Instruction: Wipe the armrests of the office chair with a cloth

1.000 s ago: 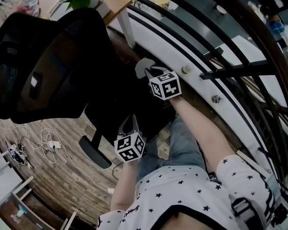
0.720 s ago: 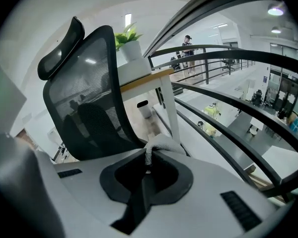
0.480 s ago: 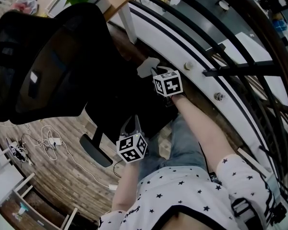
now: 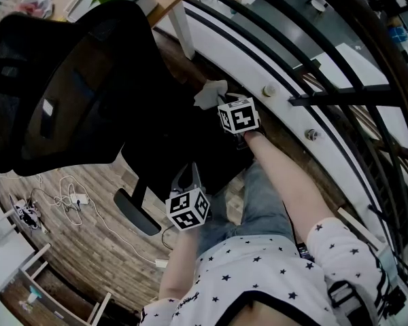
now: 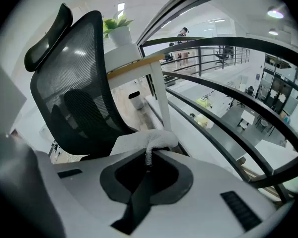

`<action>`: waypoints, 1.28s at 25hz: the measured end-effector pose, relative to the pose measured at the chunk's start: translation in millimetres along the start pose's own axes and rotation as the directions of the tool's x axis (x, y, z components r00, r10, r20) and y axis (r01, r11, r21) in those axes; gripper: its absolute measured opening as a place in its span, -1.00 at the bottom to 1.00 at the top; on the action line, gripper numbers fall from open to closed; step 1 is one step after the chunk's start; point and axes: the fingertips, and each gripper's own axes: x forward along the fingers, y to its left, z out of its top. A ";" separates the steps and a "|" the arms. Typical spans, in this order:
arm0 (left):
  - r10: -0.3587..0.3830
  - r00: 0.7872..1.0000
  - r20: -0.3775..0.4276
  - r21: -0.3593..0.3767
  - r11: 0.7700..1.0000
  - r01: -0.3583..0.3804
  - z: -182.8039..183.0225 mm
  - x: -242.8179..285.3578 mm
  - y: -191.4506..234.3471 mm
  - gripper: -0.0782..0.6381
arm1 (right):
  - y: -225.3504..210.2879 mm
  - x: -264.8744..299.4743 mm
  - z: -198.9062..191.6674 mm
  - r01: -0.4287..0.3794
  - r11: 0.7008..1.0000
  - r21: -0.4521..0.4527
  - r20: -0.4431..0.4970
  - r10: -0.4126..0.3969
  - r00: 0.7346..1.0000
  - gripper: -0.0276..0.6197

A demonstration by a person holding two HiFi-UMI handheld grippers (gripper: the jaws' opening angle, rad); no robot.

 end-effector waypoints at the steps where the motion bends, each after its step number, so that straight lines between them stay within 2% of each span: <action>1: 0.000 1.000 -0.001 0.000 1.000 0.000 -0.6 -0.3 0.2 -0.77 | -0.1 0.7 0.2 0.004 1.000 -0.002 -0.005 -0.004 1.000 -0.83; 10: -0.016 1.000 0.000 0.009 1.000 0.016 -1.3 -5.2 -3.2 -0.77 | 0.6 1.3 -3.4 0.030 0.999 -0.036 -0.037 -0.032 0.999 -0.83; 32: -0.066 0.998 0.001 0.046 0.997 0.066 -2.6 -14.9 -17.9 -0.77 | -7.9 -26.1 -38.0 0.055 0.998 -0.030 -0.041 -0.056 0.998 -0.83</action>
